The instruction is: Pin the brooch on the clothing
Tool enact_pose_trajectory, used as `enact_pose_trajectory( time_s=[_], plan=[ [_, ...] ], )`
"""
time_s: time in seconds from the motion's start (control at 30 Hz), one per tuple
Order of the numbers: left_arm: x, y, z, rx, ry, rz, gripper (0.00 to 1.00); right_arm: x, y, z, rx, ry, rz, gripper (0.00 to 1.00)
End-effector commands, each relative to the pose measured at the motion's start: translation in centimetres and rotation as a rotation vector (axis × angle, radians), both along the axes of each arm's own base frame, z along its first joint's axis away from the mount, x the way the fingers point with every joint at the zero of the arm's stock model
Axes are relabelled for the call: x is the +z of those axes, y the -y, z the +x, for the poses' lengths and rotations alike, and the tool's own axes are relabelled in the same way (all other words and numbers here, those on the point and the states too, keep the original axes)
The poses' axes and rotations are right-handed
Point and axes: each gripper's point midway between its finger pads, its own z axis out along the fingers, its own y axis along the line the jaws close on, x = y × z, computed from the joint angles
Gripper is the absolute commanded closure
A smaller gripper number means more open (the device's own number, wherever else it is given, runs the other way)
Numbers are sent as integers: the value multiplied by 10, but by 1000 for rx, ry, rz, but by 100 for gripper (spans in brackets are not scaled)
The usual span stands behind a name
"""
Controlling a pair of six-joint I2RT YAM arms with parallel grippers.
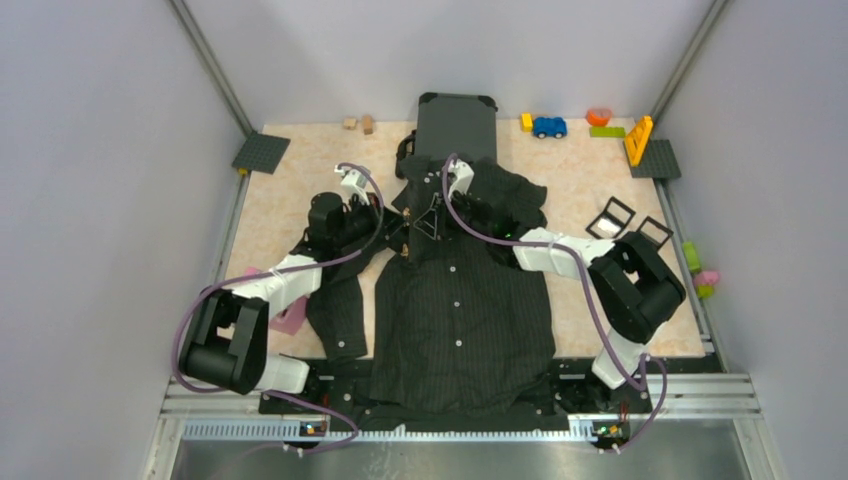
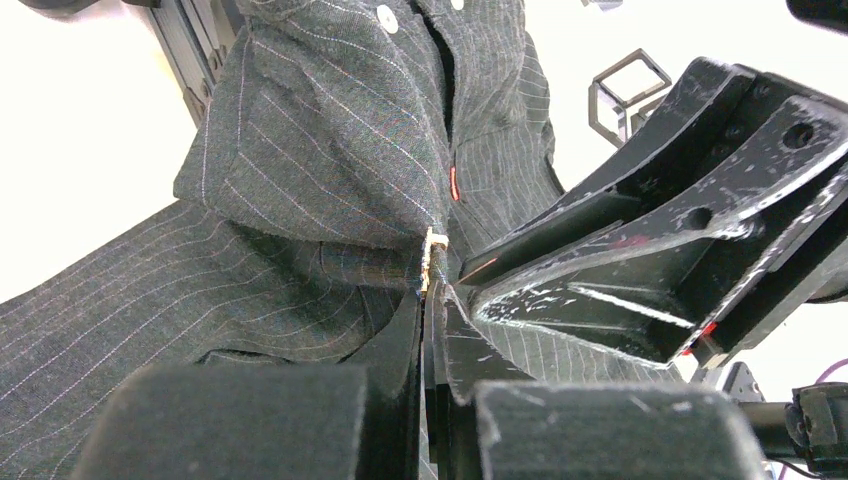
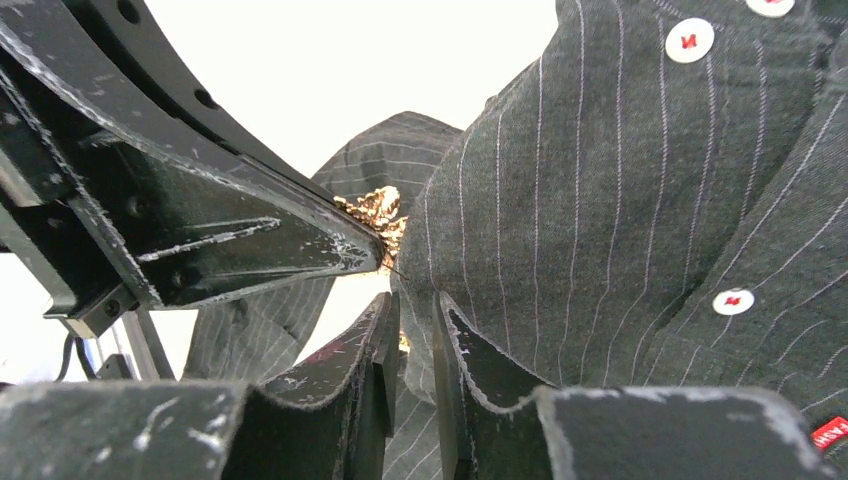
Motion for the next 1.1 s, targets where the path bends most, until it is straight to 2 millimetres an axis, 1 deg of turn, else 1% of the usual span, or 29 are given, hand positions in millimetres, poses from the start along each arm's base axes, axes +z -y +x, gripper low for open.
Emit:
enact_pose_trajectory(
  time_s=[0.0,0.17,0.33,0.5,0.63,0.97,1.07],
  plan=[
    [30,2,0,-27,91,-38,100,43,6,5,-6,102,58,77],
    [32,3,-1,-34,90,-44,100,44,5,3,11,112,67,75],
    [33,4,-2,-39,89,-48,100,43,0,5,24,112,78,75],
    [33,5,-2,-47,89,-46,100,44,-4,8,32,116,85,78],
    [33,5,-2,-48,87,-48,100,39,-8,10,39,109,82,81],
    [35,5,-2,-49,89,-51,100,31,-11,11,46,96,80,82],
    [33,5,-3,-55,86,-46,100,33,-11,12,45,101,86,85]
  ],
)
